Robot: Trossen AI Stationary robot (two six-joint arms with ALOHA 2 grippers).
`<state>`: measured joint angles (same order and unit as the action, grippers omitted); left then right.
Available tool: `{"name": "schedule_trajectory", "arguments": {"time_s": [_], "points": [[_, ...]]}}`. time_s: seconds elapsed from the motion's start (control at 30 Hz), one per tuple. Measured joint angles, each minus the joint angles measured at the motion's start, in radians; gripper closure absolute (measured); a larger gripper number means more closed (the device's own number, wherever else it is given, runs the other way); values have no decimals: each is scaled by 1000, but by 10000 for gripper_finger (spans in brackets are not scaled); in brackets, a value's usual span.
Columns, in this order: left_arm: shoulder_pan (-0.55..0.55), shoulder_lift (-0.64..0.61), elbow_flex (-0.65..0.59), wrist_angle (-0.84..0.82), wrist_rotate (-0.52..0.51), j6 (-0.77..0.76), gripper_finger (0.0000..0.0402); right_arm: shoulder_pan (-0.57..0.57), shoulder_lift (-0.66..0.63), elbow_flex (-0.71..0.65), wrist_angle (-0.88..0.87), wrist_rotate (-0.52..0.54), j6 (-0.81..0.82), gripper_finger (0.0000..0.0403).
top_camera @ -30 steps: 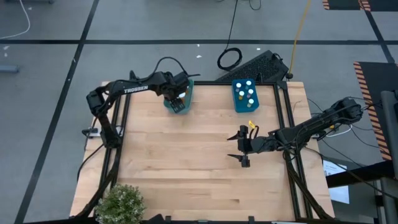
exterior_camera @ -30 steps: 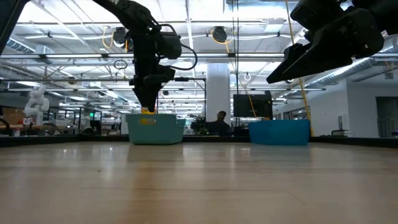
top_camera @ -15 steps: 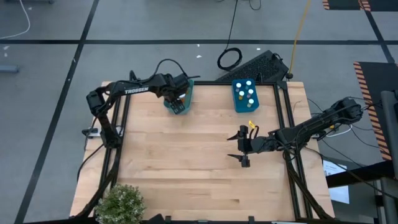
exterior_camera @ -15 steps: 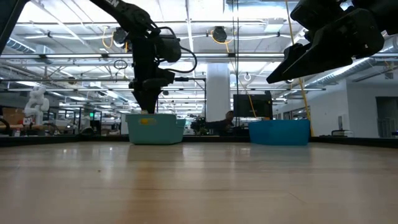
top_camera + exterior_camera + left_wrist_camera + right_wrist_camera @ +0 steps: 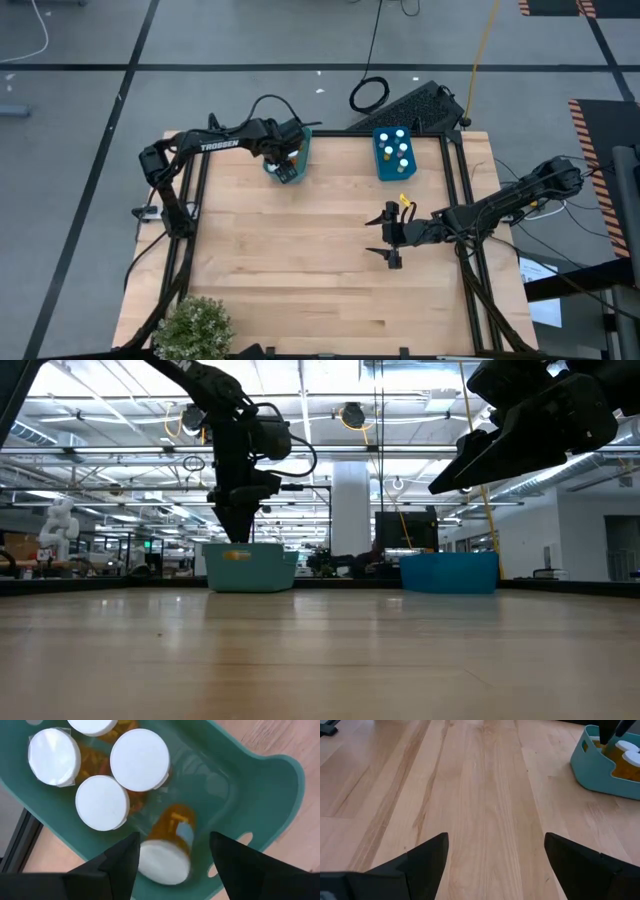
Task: Pick and place medicine bottles into bin by pill shape (circle, oval)
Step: Return to Home Position
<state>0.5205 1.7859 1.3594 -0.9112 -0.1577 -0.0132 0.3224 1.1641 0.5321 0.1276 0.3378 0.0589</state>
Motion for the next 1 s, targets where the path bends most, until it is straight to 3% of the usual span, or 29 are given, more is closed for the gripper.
{"name": "schedule_trajectory", "arguments": {"time_s": [0.5, 0.73, 1.0], "points": [[0, 0, 1, 42, -1, -14, 175, 0, 0, 0, 4, 0, 0, 80], [-7, -8, 1, 47, -1, -26, 210, 0, 0, 0, 4, 0, 0, 80], [-53, -109, 2, 92, -3, -18, 271, -16, 0, 0, 15, 6, -11, 80]]}}
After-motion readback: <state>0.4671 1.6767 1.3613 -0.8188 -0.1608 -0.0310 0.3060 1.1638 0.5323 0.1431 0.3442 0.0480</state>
